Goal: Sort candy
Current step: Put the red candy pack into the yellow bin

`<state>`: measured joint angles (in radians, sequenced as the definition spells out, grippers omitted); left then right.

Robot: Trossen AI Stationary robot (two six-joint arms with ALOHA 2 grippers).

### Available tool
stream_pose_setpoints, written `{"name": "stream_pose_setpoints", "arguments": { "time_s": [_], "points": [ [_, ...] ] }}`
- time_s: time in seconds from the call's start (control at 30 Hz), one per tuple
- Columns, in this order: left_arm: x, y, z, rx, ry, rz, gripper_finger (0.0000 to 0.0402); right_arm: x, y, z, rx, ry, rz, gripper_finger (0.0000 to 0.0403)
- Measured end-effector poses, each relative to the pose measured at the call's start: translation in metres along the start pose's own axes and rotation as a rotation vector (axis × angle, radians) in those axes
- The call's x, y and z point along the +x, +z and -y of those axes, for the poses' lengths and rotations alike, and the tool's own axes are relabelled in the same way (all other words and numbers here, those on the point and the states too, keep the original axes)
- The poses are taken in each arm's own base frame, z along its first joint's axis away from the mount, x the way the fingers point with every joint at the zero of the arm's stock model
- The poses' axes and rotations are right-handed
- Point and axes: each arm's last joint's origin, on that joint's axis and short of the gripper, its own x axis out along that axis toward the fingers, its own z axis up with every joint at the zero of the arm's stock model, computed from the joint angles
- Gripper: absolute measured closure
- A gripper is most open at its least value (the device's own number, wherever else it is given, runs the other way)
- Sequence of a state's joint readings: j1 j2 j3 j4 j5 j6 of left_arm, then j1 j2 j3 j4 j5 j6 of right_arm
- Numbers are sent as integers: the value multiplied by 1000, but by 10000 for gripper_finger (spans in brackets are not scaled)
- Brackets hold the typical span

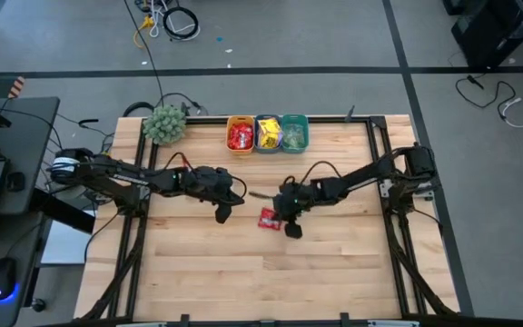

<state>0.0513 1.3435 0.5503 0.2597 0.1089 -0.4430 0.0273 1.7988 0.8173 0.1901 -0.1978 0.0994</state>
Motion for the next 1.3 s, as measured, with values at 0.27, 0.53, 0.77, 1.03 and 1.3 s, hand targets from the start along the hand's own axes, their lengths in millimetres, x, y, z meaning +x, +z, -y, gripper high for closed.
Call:
{"name": "stream_pose_setpoints", "arguments": {
  "time_s": [0.27, 0.53, 0.77, 1.03, 1.3],
  "points": [
    [24, -10, -8, 9, 9, -18, 315, -6, 15, 18, -28, -35, 106, 392],
    [50, -19, -23, -60, 20, -44, 240, -17, 29, 0, -50, -7, 71, 349],
    [78, -9, -30, -48, 7, -68, 203, -45, 25, -25, -76, -128, -44, 328],
    [103, -5, -39, -75, 38, -170, 193, -23, 5, -43, -107, -129, -156, 349],
    [109, -3, -39, -79, -4, -190, 192, 8, -6, -32, -79, -147, -160, 381]
  ]
}}
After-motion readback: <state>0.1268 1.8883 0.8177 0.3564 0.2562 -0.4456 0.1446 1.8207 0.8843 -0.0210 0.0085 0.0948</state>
